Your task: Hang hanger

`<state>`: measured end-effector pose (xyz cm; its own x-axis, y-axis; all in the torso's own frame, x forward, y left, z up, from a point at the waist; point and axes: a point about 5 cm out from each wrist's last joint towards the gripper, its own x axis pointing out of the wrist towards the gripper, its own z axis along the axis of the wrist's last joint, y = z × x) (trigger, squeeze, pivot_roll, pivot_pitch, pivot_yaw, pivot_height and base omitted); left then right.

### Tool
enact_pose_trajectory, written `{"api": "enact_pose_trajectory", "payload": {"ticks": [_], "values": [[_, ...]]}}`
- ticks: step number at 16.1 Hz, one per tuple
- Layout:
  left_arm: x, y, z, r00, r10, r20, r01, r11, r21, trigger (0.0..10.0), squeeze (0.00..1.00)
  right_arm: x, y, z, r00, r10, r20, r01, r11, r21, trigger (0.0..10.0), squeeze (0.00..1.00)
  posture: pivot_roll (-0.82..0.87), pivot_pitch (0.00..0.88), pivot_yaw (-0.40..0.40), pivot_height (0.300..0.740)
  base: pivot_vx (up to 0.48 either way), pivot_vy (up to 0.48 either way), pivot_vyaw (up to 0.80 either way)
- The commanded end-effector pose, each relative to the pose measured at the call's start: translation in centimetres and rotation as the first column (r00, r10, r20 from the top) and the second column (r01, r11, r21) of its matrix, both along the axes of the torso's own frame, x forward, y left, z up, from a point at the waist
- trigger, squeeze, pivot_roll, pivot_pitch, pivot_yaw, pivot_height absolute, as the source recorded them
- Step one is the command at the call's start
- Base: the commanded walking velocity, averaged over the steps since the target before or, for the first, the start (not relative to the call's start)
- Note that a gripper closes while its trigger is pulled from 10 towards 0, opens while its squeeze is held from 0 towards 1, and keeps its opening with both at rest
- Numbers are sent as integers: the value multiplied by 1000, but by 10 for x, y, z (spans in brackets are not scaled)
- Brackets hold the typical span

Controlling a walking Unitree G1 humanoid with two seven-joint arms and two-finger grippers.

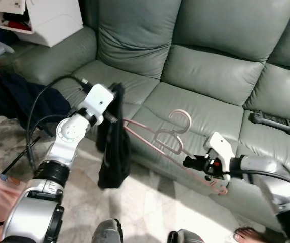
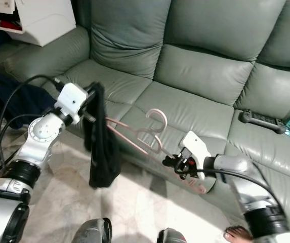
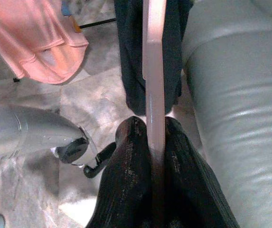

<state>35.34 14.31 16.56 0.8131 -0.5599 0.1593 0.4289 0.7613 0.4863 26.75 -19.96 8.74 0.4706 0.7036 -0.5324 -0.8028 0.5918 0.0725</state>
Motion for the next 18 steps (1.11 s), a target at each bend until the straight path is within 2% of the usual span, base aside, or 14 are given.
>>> {"api": "enact_pose_trajectory", "payload": {"ticks": [1, 4, 7, 8, 9, 11, 14, 18], "values": [[-4, -5, 17, 997, -50, 55, 52, 998, -34, 10000, 0, 10, -5, -4, 993, -119, 18, 119, 993, 16, 10000, 0, -41, 64, 42, 740, 0, 0, 0], [-6, -5, 23, 996, -70, 48, 73, 996, -60, 10000, 0, 21, -13, -14, 960, -280, 7, 280, 960, 20, 10000, 0, -28, 63, 46, 740, 0, 0, 0], [-7, -5, 25, 997, -76, 27, 78, 995, -69, 10000, 0, 21, -14, -18, 957, -289, -3, 289, 957, 15, 10000, 0, -28, 62, 47, 740, 0, 0, 0], [-7, -6, 25, 997, -79, 22, 80, 994, -78, 10000, 0, 23, -23, -21, 946, -323, 14, 324, 946, -31, 10000, 0, -28, 62, 47, 740, 0, 0, 0], [-7, -7, 20, 997, -70, 10, 71, 996, -55, 10000, 0, 25, -25, -14, 944, -326, 52, 327, 945, -6, 10000, 0, -28, 67, 51, 740, 0, 0, 0], [-5, -1, 7, 1000, -19, -23, 19, 999, 27, 10000, 0, 28, -24, 7, 950, -272, 154, 270, 962, 32, 10000, 0, -33, 69, 52, 740, 0, 0, 0], [-3, 5, -3, 997, 18, -70, -16, 999, 40, 10000, 0, 25, -21, 29, 953, -192, 235, 187, 981, 42, 10000, 0, -45, 71, 53, 740, 0, 0, 0], [0, 13, -12, 994, 76, -83, -69, 994, 90, 10000, 0, 11, -17, 43, 979, -39, 202, 36, 999, 15, 10000, 0, -49, 72, 54, 740, 0, 0, 0]]}}
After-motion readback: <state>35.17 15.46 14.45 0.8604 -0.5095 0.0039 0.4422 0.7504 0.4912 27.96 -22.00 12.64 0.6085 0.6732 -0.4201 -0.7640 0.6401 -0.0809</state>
